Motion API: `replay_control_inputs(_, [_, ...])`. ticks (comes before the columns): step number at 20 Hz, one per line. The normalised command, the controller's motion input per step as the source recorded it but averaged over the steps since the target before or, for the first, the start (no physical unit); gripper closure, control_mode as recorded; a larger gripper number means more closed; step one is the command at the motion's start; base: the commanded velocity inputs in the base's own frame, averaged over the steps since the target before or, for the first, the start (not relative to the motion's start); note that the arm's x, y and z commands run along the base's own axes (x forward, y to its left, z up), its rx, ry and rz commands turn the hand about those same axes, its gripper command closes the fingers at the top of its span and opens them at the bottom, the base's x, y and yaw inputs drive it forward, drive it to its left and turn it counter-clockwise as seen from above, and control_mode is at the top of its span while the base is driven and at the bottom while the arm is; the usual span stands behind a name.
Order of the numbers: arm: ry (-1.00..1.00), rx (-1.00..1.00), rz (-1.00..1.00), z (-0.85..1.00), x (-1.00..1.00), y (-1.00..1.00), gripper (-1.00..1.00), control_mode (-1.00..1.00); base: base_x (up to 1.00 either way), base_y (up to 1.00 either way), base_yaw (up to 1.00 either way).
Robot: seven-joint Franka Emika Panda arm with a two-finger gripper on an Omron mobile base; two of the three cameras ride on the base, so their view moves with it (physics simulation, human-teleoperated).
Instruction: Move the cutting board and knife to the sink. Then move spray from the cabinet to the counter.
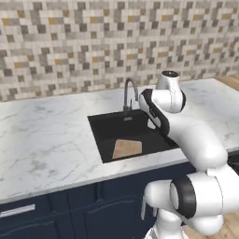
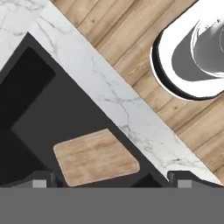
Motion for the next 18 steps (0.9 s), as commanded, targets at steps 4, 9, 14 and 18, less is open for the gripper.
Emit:
replay_control_inputs(4, [0.0,0.0,0.0,0.0,0.0,0.0,-1.0,1.0,-0.29,-0.28,-0.77])
replay_control_inputs(9, [0.0,0.0,0.0,0.0,0.0,0.0,-1.0,1.0,0.01,-0.59,-0.8])
replay_control_inputs(14, [0.0,0.0,0.0,0.0,0.0,0.0,-1.0,1.0,0.07,-0.75,-0.81])
replay_control_inputs(18, [0.0,0.0,0.0,0.0,0.0,0.0,-1.0,1.0,0.08,-0.74,-0.81])
